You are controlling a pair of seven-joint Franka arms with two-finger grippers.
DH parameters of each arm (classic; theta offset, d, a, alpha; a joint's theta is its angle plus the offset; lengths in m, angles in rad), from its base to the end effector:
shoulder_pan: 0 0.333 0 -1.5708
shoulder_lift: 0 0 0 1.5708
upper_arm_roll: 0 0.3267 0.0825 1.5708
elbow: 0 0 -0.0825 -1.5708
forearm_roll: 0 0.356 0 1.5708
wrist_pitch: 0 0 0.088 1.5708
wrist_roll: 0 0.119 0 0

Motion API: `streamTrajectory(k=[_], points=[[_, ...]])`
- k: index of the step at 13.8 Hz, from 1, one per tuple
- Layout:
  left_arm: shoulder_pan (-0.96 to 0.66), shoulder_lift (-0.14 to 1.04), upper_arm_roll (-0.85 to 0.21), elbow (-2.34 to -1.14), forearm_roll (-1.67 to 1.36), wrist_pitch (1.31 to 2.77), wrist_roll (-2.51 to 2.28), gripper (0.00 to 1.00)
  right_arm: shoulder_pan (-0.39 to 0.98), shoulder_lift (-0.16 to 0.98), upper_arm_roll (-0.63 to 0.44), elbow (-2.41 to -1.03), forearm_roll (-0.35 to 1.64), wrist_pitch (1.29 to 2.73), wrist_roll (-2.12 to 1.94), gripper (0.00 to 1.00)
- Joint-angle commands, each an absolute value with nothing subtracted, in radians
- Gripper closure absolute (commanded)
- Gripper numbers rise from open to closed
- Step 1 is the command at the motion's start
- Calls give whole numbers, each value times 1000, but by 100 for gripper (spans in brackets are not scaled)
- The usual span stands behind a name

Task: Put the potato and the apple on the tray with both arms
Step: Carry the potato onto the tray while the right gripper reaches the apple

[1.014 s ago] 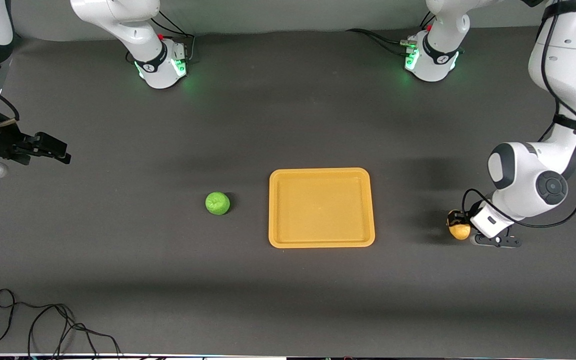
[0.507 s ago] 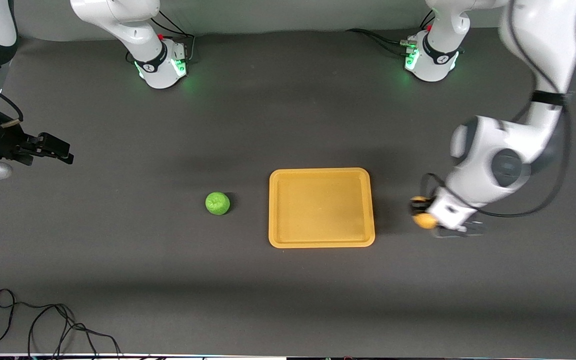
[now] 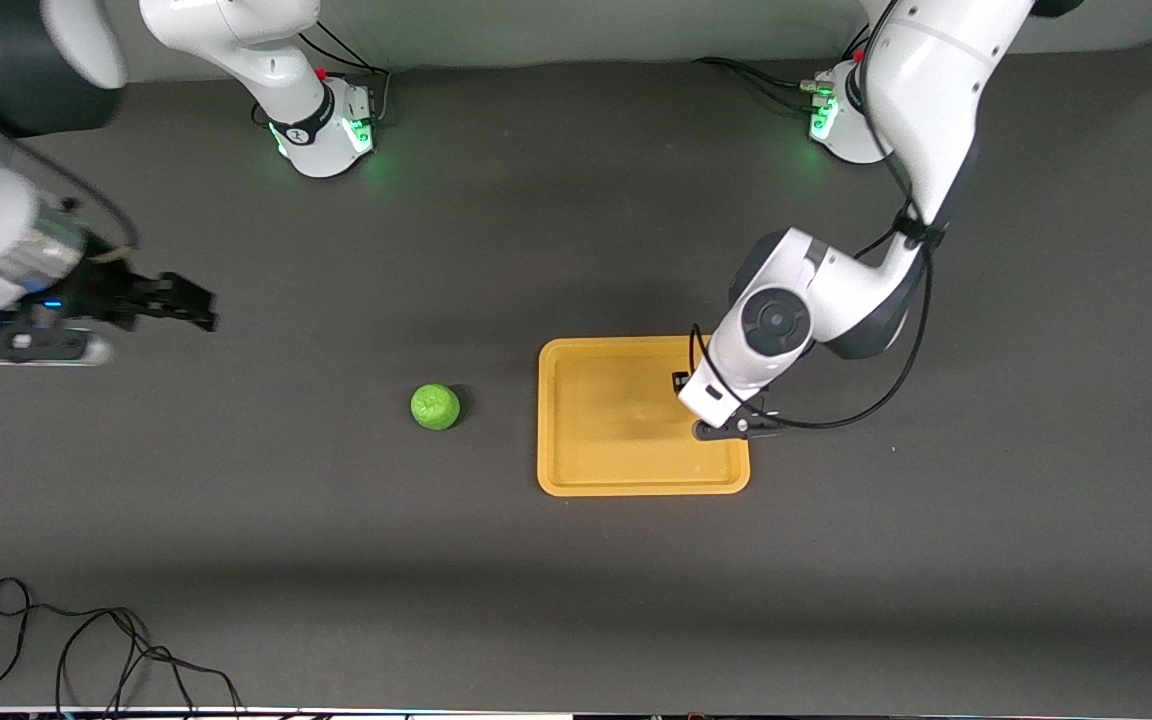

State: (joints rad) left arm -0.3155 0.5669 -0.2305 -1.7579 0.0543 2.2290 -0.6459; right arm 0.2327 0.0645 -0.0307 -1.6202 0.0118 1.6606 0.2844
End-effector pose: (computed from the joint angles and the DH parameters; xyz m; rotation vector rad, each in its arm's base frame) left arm 0.5535 -0.3178 0.2619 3.1095 0.1476 -0.1755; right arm 0.5400 0.1124 0.5741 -3.1349 0.1311 0.0403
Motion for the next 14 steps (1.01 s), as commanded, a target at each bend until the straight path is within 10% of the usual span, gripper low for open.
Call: streamTrajectory(k=[1, 4, 6, 14], points=[[-324, 594, -213, -1723, 84, 2210, -672, 96, 352, 90, -41, -1603, 20, 1693, 444, 0], [-322, 610, -213, -1723, 132, 2218, -672, 84, 440, 107, -40, -1605, 18, 1738, 531, 0], [-327, 620, -213, -1718, 133, 2220, -672, 0, 439, 117, -41, -1615, 21, 1755, 415, 0], [-258, 442, -213, -1709, 130, 2067, -655, 0, 456, 198, -44, -1889, 43, 2122, 331, 0]])
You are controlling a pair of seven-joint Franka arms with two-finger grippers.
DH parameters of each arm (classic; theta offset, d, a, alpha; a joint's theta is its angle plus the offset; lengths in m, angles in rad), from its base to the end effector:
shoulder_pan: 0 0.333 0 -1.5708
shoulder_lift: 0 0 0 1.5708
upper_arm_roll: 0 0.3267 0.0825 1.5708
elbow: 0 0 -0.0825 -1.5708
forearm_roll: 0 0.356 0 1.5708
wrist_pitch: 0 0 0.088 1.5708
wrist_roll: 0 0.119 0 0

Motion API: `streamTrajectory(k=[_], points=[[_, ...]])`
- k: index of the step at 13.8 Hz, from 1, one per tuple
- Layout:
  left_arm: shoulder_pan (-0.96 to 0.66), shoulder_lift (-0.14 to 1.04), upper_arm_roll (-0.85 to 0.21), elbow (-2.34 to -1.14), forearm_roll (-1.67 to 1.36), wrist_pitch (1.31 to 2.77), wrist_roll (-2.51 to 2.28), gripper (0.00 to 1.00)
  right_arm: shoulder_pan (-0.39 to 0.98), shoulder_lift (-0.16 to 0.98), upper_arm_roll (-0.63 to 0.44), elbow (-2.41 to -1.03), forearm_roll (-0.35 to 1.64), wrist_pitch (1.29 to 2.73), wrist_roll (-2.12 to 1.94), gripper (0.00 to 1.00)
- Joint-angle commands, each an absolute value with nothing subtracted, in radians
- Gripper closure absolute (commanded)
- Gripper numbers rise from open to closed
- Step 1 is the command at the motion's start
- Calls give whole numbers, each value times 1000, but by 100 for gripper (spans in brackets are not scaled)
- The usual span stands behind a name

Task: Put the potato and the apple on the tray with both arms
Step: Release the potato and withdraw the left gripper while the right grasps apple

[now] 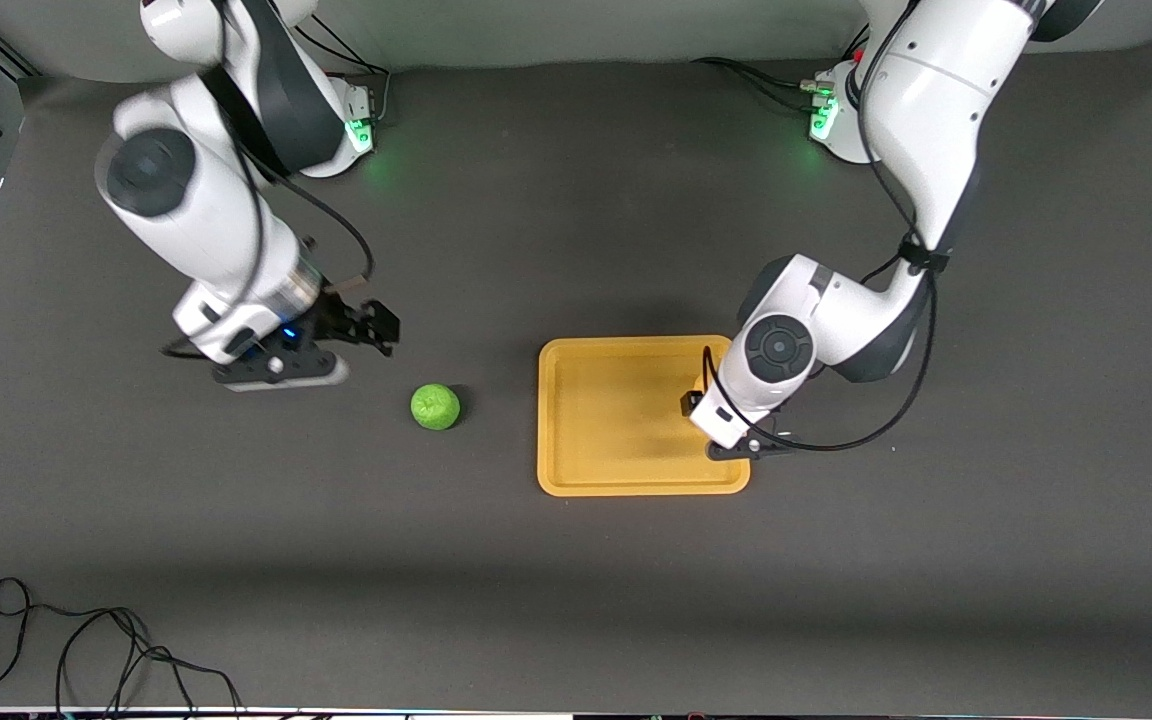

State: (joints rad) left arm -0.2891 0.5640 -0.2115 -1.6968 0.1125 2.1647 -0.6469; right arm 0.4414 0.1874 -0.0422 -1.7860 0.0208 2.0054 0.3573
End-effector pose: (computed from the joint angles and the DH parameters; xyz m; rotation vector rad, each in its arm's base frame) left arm 0.5784 -0.2930 0.2816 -3.1098 -0.1660 0.1263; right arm 0.5457 0.2334 0.4590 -3.1186 -0.0535 -0.0402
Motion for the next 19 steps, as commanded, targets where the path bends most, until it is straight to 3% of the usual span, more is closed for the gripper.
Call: streamTrajectory(k=[1, 7, 13, 17, 19], points=[[-241, 389, -213, -1710, 130, 2047, -646, 0, 457, 210, -44, -1938, 43, 2190, 331, 0], [-82, 131, -212, -1715, 123, 1858, -280, 0, 499, 392, -44, -1999, 43, 2414, 333, 0], [89, 20, -213, -1718, 72, 1729, 12, 0, 492, 488, -48, -2023, 41, 2559, 331, 0], [173, -8, -212, -1781, -8, 1775, 133, 0, 486, 518, -48, -2029, 43, 2557, 333, 0], [173, -21, -209, -1819, -11, 1837, 109, 0, 488, 511, -48, -2029, 43, 2545, 344, 33]])
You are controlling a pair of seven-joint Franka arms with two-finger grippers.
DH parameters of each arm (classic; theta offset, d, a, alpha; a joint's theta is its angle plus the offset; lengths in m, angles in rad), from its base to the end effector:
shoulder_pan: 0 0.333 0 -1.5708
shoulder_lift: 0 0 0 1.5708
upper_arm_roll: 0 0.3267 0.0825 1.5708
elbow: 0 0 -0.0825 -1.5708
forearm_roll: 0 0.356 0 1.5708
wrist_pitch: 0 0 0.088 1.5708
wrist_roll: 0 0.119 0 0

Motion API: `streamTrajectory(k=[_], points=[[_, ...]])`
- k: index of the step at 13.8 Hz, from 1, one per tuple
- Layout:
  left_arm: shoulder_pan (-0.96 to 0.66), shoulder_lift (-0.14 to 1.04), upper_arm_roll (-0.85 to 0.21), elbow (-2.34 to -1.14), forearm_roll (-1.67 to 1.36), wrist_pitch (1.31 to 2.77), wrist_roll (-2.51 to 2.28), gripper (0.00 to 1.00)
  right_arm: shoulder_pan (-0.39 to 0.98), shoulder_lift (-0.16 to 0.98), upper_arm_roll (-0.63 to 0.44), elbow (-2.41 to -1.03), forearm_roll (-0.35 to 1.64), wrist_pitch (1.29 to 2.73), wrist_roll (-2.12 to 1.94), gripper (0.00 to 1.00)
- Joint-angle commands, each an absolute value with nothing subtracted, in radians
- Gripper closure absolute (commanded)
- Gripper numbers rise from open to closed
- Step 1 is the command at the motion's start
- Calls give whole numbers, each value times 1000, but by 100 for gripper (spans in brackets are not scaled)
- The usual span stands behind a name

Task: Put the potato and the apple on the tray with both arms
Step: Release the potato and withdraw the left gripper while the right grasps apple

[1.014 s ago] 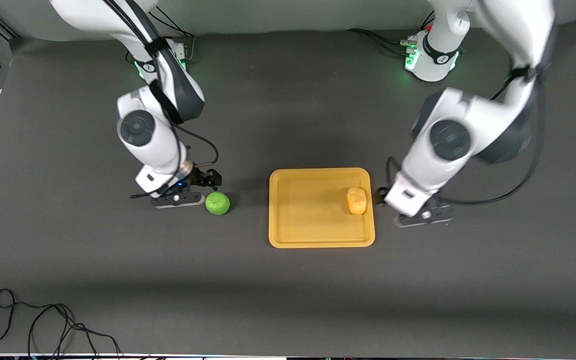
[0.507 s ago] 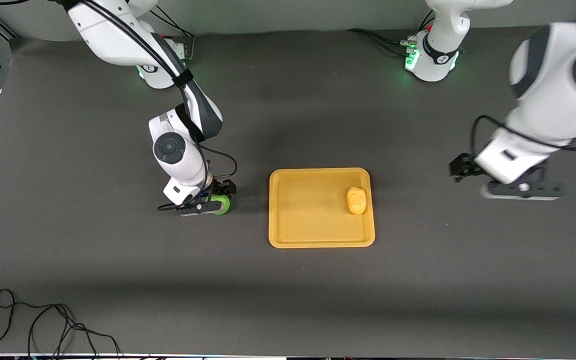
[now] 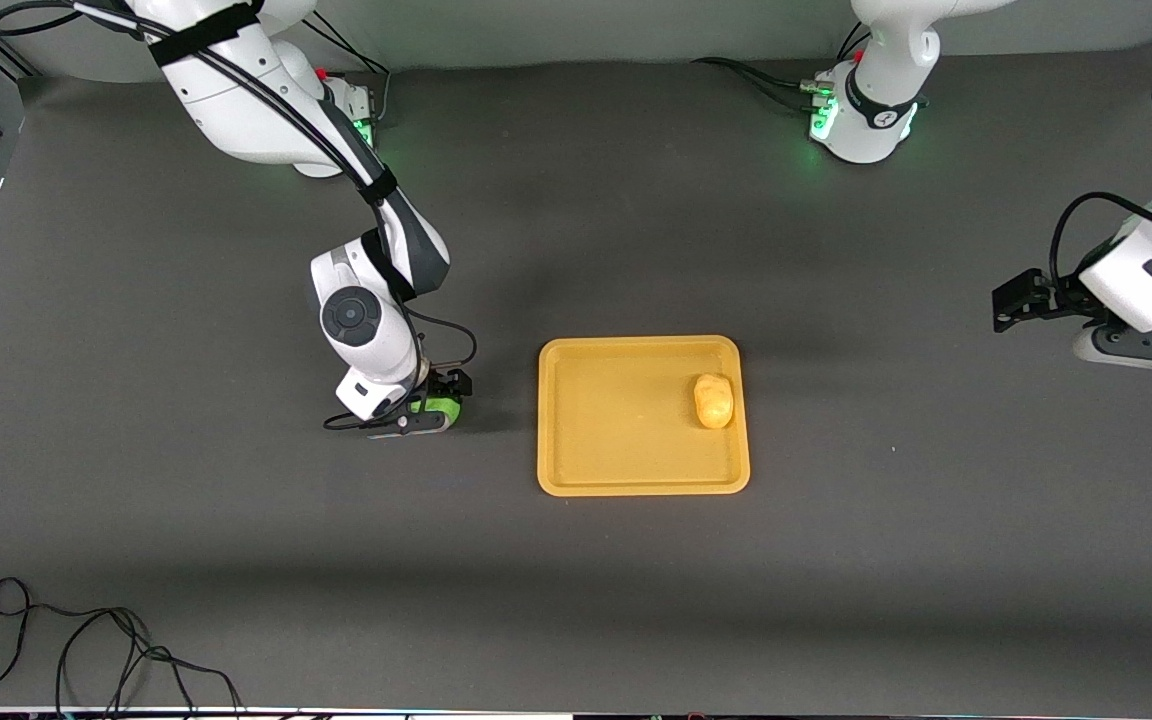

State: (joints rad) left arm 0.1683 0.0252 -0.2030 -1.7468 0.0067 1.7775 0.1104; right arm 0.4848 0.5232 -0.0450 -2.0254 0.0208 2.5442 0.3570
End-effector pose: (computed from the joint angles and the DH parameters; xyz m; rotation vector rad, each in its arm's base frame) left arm 0.5443 -0.0171 0.5490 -3.1315 0.2296 -0.0094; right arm 0.5332 0.2516 0.2066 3.1282 0.1120 0.0012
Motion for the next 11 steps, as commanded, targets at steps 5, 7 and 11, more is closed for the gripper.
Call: streamTrajectory(k=[5, 7, 11], points=[[202, -3, -207, -1807, -3, 1839, 120, 0, 483, 411, -55, -1919, 43, 2334, 347, 41], [202, -2, -207, -1807, -8, 1844, 118, 0, 483, 352, -81, -1840, 43, 2217, 347, 41], [209, -5, -201, -1799, -9, 1839, 118, 0, 489, 383, -80, -1448, 41, 1875, 392, 41]])
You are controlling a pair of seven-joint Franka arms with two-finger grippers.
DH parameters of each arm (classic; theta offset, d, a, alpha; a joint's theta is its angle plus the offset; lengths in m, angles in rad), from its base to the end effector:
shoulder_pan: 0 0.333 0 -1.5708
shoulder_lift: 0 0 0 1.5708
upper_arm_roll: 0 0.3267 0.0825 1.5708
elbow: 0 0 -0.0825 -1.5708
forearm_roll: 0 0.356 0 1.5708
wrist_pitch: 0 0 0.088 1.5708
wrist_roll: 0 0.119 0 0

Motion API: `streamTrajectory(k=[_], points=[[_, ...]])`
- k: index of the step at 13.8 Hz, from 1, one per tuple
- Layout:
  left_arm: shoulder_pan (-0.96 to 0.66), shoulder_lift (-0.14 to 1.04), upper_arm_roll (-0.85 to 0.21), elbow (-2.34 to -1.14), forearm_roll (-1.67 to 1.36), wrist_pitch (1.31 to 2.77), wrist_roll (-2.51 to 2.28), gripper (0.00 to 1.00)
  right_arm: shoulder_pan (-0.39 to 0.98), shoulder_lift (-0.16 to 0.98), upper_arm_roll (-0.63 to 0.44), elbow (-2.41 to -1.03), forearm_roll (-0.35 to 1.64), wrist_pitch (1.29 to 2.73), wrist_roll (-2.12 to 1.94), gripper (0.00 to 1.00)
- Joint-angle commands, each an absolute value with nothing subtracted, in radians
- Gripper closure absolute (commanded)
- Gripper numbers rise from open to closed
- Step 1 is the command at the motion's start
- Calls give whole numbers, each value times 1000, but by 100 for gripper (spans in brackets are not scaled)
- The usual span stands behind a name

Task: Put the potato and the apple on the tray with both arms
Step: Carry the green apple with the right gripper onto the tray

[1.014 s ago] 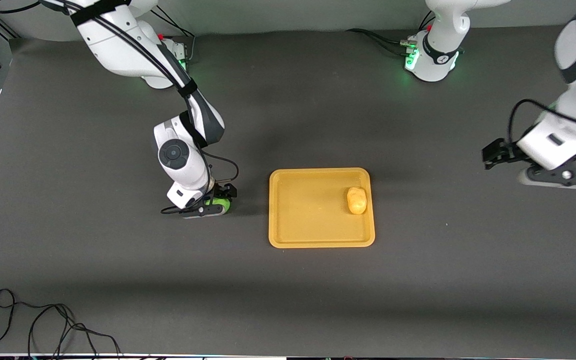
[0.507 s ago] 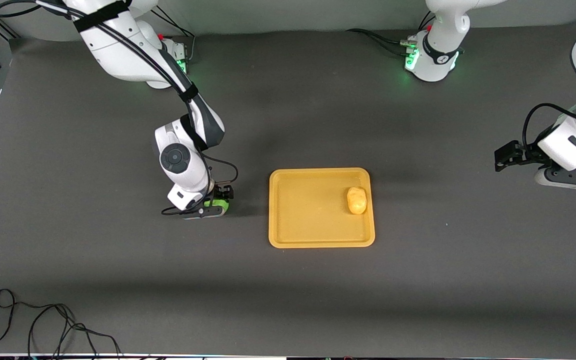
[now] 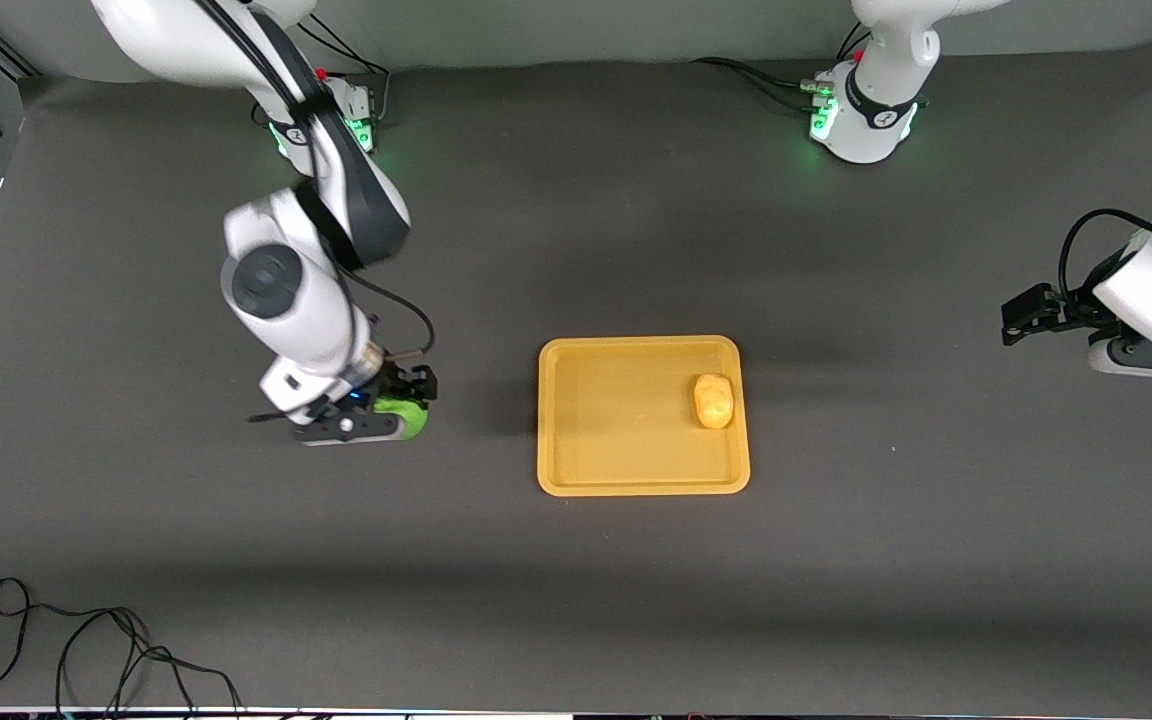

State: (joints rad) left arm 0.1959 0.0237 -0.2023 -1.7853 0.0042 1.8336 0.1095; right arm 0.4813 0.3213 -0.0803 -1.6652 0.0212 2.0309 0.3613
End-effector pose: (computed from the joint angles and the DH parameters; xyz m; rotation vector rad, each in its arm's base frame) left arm 0.5464 -0.0021 0.5373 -3.1354 0.1834 -0.0394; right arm 0.5807 0.2534 0.4342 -3.1290 -0.0554 -0.0696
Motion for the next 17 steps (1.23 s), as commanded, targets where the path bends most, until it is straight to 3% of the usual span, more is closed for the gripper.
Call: streamTrajectory(k=[1, 4, 8, 12, 17], points=[[207, -6, -201, -1799, -8, 1833, 117, 0, 494, 429, -72, -1340, 41, 1820, 446, 41], [184, -6, -166, -1799, -9, 1838, 121, 0, 560, 561, -46, -1145, 37, 1769, 612, 41], [-68, -12, 58, -1802, -9, 1833, 117, 0, 699, 771, -46, -905, 34, 1781, 823, 41], [-86, -11, 80, -1801, -9, 1835, 118, 0, 799, 906, -48, -888, 26, 1909, 877, 41], [-89, -6, 80, -1801, -9, 1833, 115, 0, 810, 1066, -48, -891, 23, 2095, 900, 41]])
